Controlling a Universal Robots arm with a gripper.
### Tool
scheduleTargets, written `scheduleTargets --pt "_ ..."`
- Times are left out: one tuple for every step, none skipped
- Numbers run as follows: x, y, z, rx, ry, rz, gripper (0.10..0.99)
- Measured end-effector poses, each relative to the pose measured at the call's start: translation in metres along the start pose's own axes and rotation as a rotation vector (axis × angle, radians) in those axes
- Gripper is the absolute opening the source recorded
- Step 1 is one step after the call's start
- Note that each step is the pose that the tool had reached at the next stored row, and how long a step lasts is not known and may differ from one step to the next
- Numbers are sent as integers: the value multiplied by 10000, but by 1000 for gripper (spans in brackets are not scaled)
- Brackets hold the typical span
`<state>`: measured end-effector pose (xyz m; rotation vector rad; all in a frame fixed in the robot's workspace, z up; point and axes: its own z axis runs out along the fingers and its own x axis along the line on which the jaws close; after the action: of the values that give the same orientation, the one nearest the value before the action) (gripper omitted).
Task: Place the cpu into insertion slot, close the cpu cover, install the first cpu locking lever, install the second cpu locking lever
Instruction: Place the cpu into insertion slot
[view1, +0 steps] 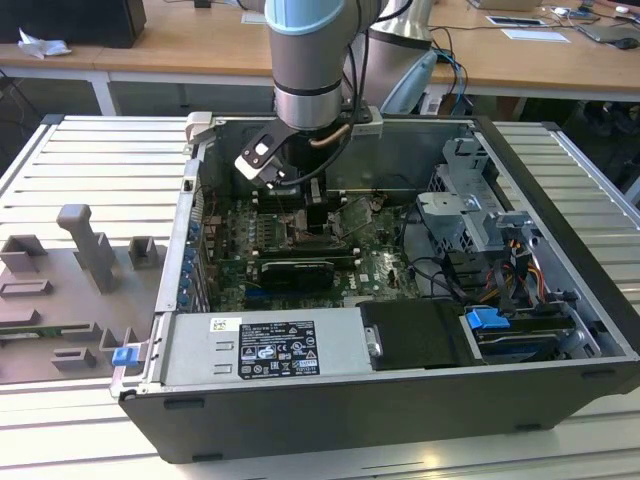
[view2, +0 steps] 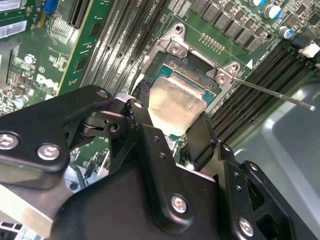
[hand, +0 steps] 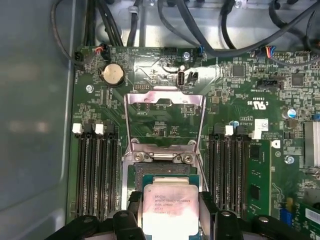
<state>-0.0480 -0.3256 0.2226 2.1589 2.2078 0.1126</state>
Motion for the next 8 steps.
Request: scheduleTargets --pt "2 -7 28 0 0 -2 537" --pt "7 -9 61 0 -3 -5 537" --pt "10 -11 73 1 -4 -2 537" --pt "14 -12 84 0 -4 5 537" --pt "18 -13 94 0 -6 28 537" --pt "21 -13 99 1 -10 55 537" --pt "31 -14 112 -1 -24 132 537" --pt "35 -15 121 -2 -29 175 537"
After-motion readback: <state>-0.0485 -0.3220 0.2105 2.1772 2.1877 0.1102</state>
